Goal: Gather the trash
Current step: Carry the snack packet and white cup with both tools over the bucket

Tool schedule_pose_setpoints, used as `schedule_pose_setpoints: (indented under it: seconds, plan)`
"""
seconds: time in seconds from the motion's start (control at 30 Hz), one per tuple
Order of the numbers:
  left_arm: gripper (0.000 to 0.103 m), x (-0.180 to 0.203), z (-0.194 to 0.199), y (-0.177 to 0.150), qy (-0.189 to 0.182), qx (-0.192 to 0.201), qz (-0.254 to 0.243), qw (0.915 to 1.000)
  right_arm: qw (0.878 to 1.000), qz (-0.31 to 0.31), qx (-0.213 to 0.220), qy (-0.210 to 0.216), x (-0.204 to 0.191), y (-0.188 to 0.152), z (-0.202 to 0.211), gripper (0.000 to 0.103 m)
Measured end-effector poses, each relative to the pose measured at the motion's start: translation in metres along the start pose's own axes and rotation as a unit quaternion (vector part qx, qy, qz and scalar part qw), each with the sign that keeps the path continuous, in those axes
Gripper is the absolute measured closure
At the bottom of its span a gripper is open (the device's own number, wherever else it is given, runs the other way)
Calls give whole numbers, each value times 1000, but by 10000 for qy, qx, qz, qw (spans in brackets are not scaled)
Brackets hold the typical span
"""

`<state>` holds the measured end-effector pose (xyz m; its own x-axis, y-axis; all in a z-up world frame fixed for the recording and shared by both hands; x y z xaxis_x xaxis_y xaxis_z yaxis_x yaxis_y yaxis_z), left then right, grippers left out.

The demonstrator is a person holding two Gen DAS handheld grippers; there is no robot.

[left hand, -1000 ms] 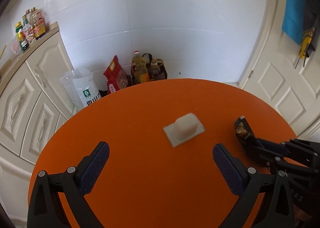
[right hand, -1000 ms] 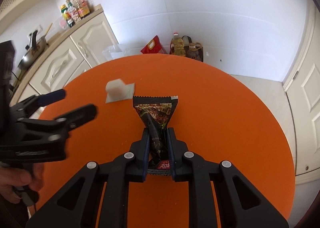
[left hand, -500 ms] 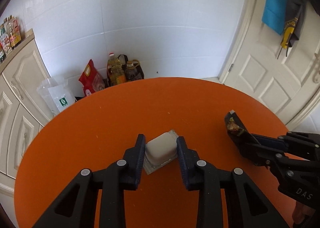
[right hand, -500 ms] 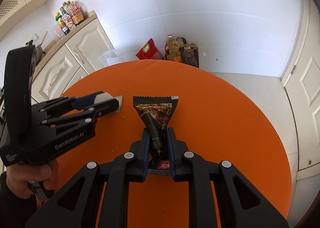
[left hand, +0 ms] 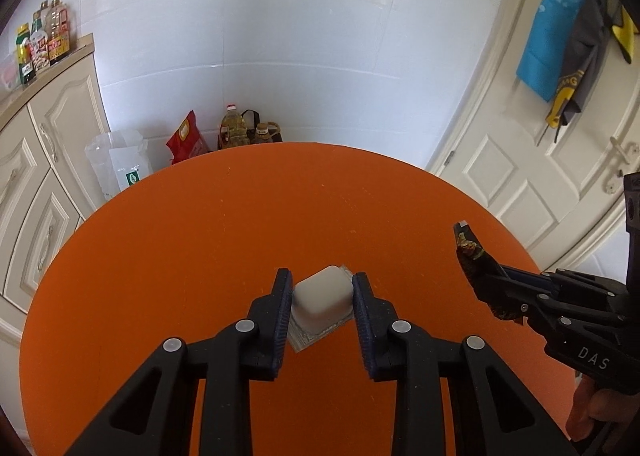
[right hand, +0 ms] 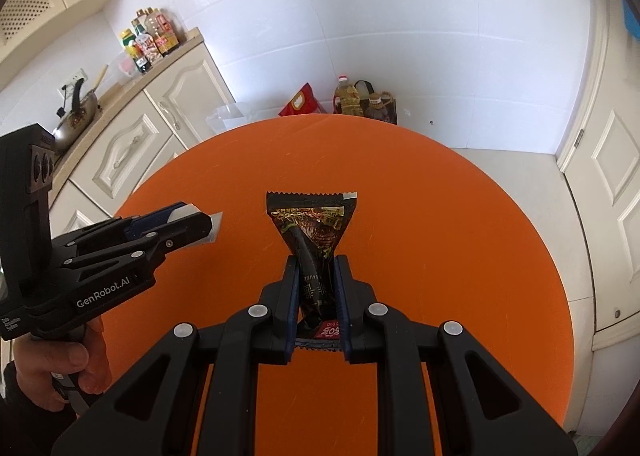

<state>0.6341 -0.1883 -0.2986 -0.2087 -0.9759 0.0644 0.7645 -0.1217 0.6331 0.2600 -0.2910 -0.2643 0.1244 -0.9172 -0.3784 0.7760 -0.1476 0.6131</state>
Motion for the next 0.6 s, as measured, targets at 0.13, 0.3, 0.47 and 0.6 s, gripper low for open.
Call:
schedule_pose_setpoints:
  seconds: [0.13,0.3,0.47,0.6]
  plan:
    - [77,-1,28,-16,-40,142,-13,9999,9999,46,136,-68,-11,-12,27,87]
    - [77,3,70,-29,-85,488,-78,9987,9991,134,385,-125,-25,-24,66,87]
    - [77,30,135,-54,-170,841,-215,9961,9971,214,689,-223,-32,-33,109,87]
    - [77,63,192,-81,-331,1083,-400,9928,9947,207,940,-369,-28,-44,148,87]
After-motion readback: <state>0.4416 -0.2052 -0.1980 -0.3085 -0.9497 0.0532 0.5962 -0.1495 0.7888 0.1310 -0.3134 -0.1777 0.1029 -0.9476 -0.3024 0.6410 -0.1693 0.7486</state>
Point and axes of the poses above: each gripper's, at about its wrist camera, not at the fingertips, and z roughly against the way its jaws point, x to its right, y to its top, the point moved 9 cm from there along -z, roughly the way its jaws point, and after that the axes turned 12 degrees about y, right-handed, at the moved point
